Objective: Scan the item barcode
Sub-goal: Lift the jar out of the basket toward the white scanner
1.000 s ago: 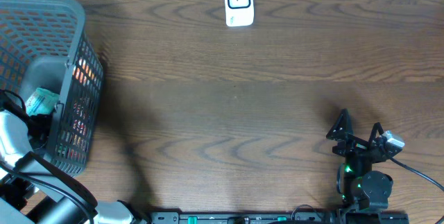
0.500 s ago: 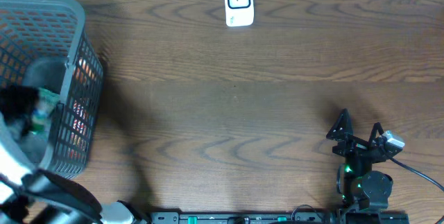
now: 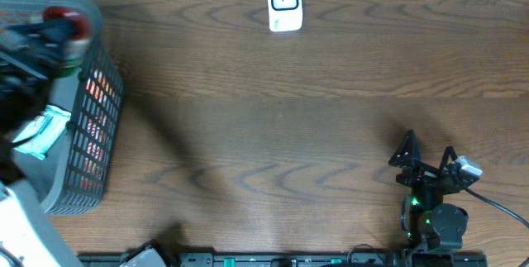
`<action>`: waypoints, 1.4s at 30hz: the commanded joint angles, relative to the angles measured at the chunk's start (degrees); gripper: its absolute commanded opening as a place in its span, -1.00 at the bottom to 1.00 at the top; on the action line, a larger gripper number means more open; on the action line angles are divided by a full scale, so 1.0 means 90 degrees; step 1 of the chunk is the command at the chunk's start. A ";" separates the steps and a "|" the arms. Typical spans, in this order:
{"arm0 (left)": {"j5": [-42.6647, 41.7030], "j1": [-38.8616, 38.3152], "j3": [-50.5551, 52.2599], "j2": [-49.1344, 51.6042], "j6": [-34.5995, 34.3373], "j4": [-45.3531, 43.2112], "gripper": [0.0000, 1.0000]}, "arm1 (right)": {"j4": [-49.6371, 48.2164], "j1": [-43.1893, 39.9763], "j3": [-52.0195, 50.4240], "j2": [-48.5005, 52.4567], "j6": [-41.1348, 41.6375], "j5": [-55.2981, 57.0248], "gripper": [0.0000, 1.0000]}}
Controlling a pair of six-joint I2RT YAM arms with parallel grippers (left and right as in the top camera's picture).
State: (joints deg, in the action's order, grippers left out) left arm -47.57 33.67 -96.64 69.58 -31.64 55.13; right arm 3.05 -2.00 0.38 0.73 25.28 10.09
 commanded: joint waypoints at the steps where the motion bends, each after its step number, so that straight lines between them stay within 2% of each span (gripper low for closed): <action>1: -0.0274 -0.1013 -0.0097 -0.0204 -0.0066 -0.0039 0.43 | 0.0019 0.0044 -0.0007 -0.0027 0.0044 0.0036 0.98; 5: 0.0622 -0.2538 -0.0075 -0.0143 -0.0068 0.0015 0.29 | 0.0019 0.0044 -0.0007 -0.0027 0.0044 0.0036 0.98; 9: 0.1365 -0.3852 -0.0036 0.0121 -0.0100 0.0007 0.28 | 0.0019 0.0044 -0.0007 -0.0027 0.0044 0.0036 0.99; 17: 0.2640 -0.5501 -0.0036 0.1173 -0.0143 0.0017 0.29 | 0.0019 0.0044 -0.0007 -0.0027 0.0044 0.0036 0.98; 25: 0.3084 -0.5994 -0.0036 0.2482 -0.0141 0.0005 0.29 | 0.0019 0.0044 -0.0007 -0.0027 0.0044 0.0036 0.99; 36: 0.3109 -0.6018 -0.0024 0.4175 -0.0136 0.0104 0.29 | 0.0019 0.0044 -0.0007 -0.0027 0.0044 0.0036 0.98; 42: 0.3944 -0.6098 0.0015 0.4796 -0.0134 0.0588 0.29 | 0.0019 0.0044 -0.0007 -0.0027 0.0044 0.0036 0.99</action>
State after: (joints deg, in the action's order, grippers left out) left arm -16.64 -20.71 -96.60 111.63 -32.84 59.48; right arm 3.03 -2.00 0.38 0.73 25.26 10.09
